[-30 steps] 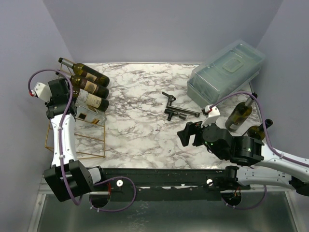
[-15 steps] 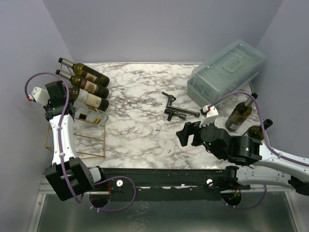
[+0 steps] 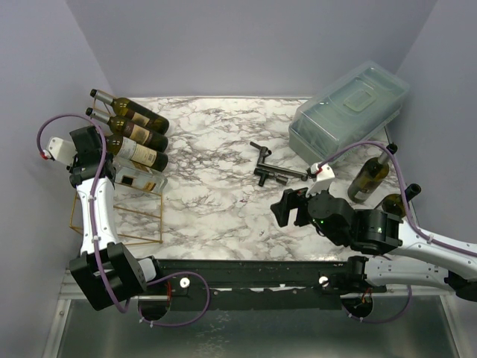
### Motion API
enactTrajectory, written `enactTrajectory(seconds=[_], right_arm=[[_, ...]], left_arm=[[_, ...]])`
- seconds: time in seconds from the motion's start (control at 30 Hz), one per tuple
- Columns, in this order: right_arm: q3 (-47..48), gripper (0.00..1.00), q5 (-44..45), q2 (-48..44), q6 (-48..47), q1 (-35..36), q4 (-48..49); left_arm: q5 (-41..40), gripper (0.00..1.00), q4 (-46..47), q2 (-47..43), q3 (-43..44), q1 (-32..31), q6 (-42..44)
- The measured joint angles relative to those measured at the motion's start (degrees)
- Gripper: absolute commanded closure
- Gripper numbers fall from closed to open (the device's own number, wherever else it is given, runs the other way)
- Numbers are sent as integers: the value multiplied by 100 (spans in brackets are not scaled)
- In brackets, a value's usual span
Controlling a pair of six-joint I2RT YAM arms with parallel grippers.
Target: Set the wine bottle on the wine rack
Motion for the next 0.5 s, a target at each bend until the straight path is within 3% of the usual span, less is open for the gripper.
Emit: enactTrajectory(seconds=[0.17, 0.37, 0.5], right_arm=[[0, 8, -44, 4, 0, 0, 0], [0, 9, -72, 44, 11, 0, 0], [0, 9, -98, 46, 42, 0, 2]], left_arm=[[-26, 52, -114, 24, 2, 0, -33], [-44, 49, -205, 79, 7, 2, -85], [-44, 39, -236, 79, 7, 2, -90]])
